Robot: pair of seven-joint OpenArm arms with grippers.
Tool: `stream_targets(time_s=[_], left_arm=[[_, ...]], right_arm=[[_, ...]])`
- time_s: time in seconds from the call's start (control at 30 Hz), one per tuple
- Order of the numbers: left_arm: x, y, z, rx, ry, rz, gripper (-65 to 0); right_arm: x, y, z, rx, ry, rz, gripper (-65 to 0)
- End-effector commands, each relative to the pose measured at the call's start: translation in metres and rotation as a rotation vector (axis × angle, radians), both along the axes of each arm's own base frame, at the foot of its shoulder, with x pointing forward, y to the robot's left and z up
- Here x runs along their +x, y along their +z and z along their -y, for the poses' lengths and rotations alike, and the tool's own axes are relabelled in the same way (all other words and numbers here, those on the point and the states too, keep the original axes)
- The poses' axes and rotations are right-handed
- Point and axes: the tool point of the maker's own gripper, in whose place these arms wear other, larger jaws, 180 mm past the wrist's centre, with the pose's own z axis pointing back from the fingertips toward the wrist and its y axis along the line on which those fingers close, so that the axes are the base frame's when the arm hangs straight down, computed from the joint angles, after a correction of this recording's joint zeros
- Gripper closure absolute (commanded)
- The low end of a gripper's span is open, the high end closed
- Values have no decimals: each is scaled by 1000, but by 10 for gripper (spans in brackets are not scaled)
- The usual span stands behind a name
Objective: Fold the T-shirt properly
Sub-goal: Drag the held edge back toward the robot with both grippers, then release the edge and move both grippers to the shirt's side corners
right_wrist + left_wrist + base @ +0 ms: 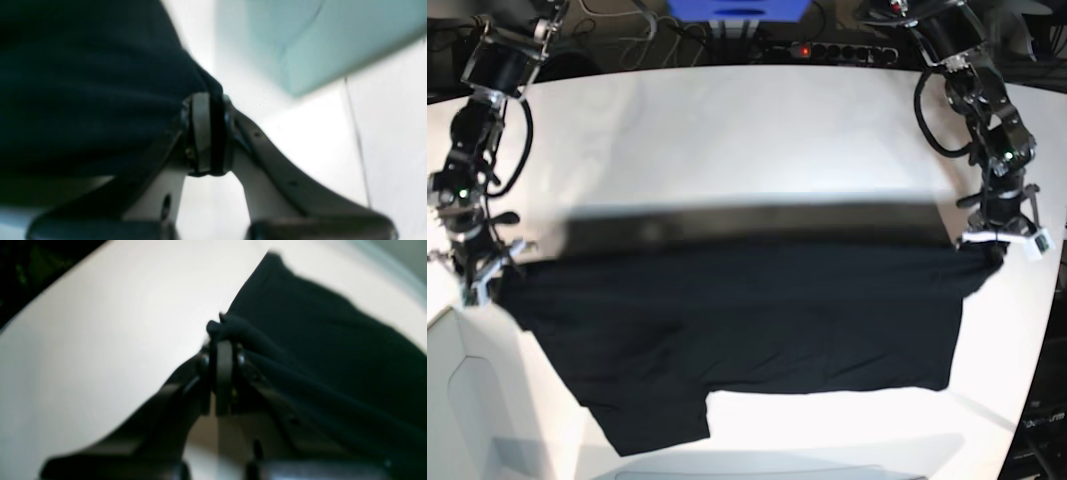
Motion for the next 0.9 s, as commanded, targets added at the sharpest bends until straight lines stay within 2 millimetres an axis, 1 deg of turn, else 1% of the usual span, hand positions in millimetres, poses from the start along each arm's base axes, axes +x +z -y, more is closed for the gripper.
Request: stream_targets(time_s=[0.0, 0.07, 0.1, 0.13, 0.2, 0.27, 0.43, 0.53, 0.7, 0.77, 0.87], left_arm=[[4, 18, -9, 42, 13, 50, 0], [-4, 10, -9, 42, 12, 25, 0], [-7, 7, -9, 42, 12, 14, 0], [-11, 4, -10, 42, 17, 6, 0], [-20, -2, -12, 45, 24, -18, 0], [-29, -12, -9, 32, 25, -42, 0], [-50, -33, -2, -1, 41, -93, 0], [-63, -44, 2, -14, 44, -126, 0], [-87, -59, 3, -14, 44, -191, 0], [-98, -65, 2, -13, 46, -220, 0], [-111, -72, 2, -12, 46, -254, 0]], right_arm=[[7, 21, 6, -17, -1, 74, 0], [-3, 8, 3, -8, -1, 43, 0], [-9, 5, 7, -8, -14, 34, 0], [-15, 6, 12, -13, -29, 36, 0], [-29, 2, 14, -3, -56, 32, 0], [-42, 1, 15, -4, -76, 28, 0], [-86, -25, 6, 15, -99, -50, 0], [-103, -39, 3, 23, -101, -98, 0], [-129, -56, 3, 18, -102, -168, 0], [-141, -61, 6, 14, -111, -197, 0], [-158, -64, 19, 9, -159, -217, 0]])
